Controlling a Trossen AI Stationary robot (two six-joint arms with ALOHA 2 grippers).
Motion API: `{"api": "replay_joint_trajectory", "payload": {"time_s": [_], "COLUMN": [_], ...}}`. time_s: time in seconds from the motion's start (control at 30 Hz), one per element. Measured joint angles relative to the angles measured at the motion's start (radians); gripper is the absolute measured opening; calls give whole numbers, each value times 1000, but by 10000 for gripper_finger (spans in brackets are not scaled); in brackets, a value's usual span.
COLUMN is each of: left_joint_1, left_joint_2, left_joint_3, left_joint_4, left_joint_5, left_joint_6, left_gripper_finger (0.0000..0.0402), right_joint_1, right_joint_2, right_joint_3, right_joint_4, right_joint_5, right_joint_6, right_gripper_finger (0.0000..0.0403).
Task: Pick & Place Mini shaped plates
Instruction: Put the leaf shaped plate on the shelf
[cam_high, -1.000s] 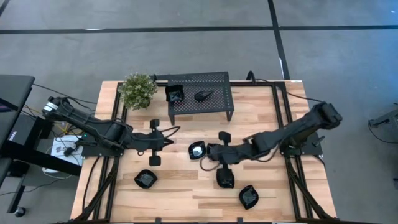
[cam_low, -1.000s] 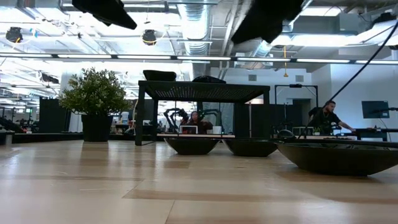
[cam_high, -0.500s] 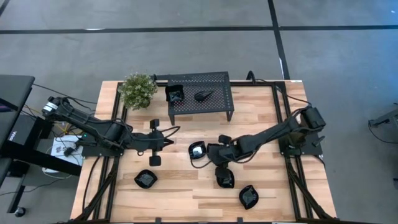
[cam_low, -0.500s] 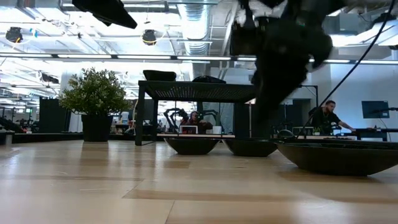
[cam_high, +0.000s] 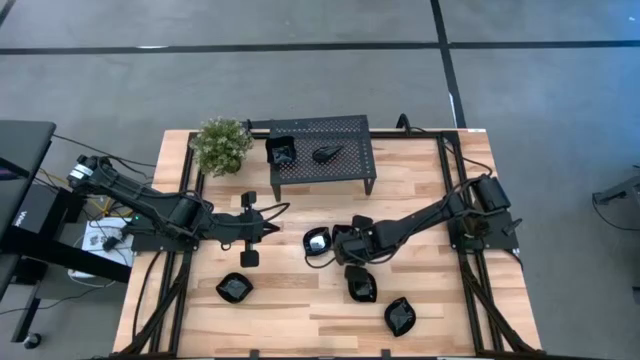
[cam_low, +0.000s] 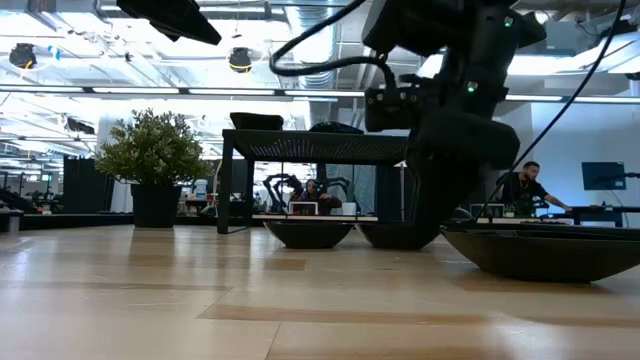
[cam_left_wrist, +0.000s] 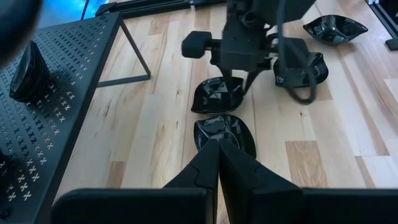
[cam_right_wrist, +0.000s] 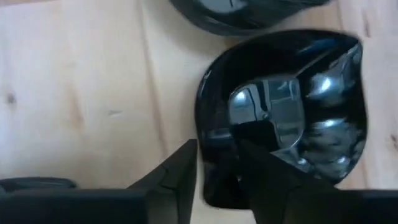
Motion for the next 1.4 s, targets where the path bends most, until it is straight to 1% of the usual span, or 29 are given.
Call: {"api": "replay_joint_trajectory", "payload": {"time_s": [0.1, 0.2, 0.27, 0.43, 0.53, 0.6, 0.7, 0.77, 0.87, 0.93, 1.03, 1.17, 1.3, 1.4], "left_joint_1": [0, 0, 0, 0, 0, 0, 0, 0, 0, 0, 0, 0, 0, 0], "left_joint_2": [0, 0, 0, 0, 0, 0, 0, 0, 0, 0, 0, 0, 0, 0], "left_joint_3": [0, 0, 0, 0, 0, 0, 0, 0, 0, 0, 0, 0, 0, 0], "left_joint_4": [0, 0, 1, 3, 3, 3, 3, 3, 3, 3, 3, 3, 5, 8], "left_joint_5": [0, 0, 0, 0, 0, 0, 0, 0, 0, 0, 0, 0, 0, 0], "left_joint_6": [0, 0, 0, 4, 5, 6, 7, 7, 7, 7, 7, 7, 7, 7], "left_gripper_finger": [12, 12, 12, 12, 12, 12, 12, 12, 12, 12, 12, 12, 12, 12], "right_joint_1": [-20, -39, -49, -61, -57, -56, -56, -61, -70, -86, -140, -256, -369, -425], "right_joint_2": [5, 4, 0, -59, -144, -215, -329, -394, -476, -513, -537, -527, -497, -468], "right_joint_3": [0, 2, 4, 0, 0, 0, 0, 0, 0, 0, 0, 0, 1, -1], "right_joint_4": [-31, -48, -48, -63, -83, -102, -125, -142, -140, -130, -135, -131, -113, -110], "right_joint_5": [-12, -38, -50, -59, -60, -47, 40, 97, 162, 232, 337, 415, 410, 375], "right_joint_6": [1, 1, 1, 4, 4, 4, -2, -39, -176, -273, -371, -426, -437, -500], "right_gripper_finger": [82, 28, 10, 19, 4, 5, 7, 3, 4, 3, 2, 2, 2, 1]}}
